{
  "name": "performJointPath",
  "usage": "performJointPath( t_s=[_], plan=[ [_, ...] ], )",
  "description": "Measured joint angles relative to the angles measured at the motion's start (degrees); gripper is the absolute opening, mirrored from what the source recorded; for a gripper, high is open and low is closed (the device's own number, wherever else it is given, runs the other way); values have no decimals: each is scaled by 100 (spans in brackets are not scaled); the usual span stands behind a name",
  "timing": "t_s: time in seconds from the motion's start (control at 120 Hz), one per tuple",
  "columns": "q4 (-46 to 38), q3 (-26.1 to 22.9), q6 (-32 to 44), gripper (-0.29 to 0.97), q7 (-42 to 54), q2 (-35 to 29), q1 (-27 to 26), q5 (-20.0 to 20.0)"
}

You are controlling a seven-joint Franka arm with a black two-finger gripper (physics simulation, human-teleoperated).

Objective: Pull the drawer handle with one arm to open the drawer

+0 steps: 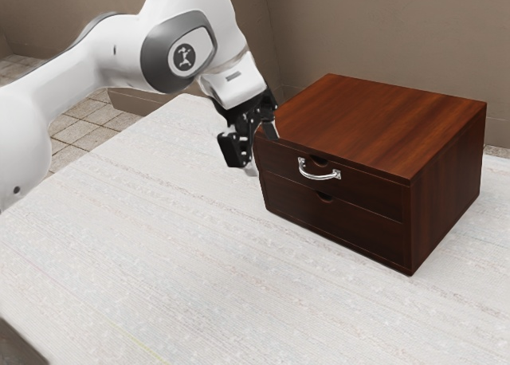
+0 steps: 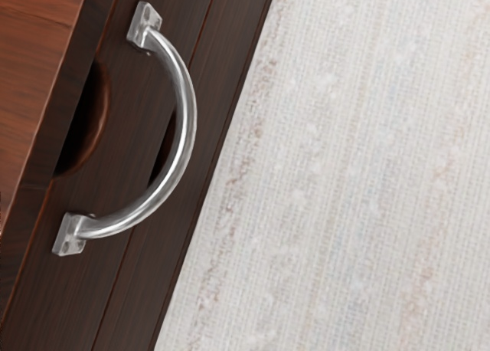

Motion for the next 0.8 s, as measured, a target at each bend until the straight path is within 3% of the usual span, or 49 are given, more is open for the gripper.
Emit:
performJointPath(
  t_s=[0.342, 0.517, 0.8],
  plan=[
    [-12, 3, 236, 68, 641, 22, -55, 63],
    [-359, 312, 457, 68, 848, -75, -338, 97],
    [-830, 351, 1036, 68, 1073, -250, -352, 84]
  ],
)
